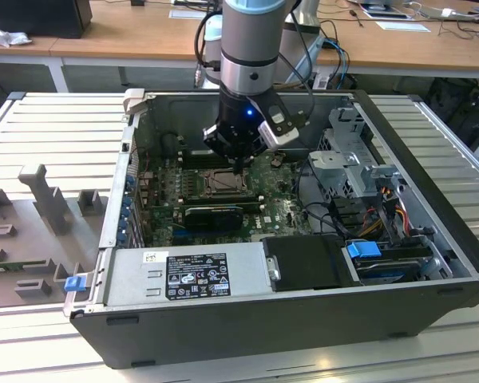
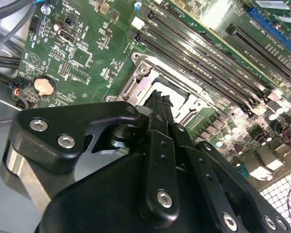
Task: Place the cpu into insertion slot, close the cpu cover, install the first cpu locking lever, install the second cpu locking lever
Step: 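Install the second cpu locking lever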
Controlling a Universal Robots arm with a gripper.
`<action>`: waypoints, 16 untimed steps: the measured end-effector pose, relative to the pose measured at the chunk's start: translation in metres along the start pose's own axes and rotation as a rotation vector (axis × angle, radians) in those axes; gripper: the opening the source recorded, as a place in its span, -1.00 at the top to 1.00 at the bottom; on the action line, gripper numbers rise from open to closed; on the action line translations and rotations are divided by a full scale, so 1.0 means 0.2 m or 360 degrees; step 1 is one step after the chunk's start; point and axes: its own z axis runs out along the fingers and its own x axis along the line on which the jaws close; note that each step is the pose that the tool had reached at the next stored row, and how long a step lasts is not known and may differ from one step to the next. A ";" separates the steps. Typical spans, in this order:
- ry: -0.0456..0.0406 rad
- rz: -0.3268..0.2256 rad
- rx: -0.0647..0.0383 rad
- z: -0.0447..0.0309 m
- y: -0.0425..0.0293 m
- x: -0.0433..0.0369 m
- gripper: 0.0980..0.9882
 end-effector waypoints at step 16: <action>0.0023 0.0002 -0.0082 0.055 -0.111 0.027 0.98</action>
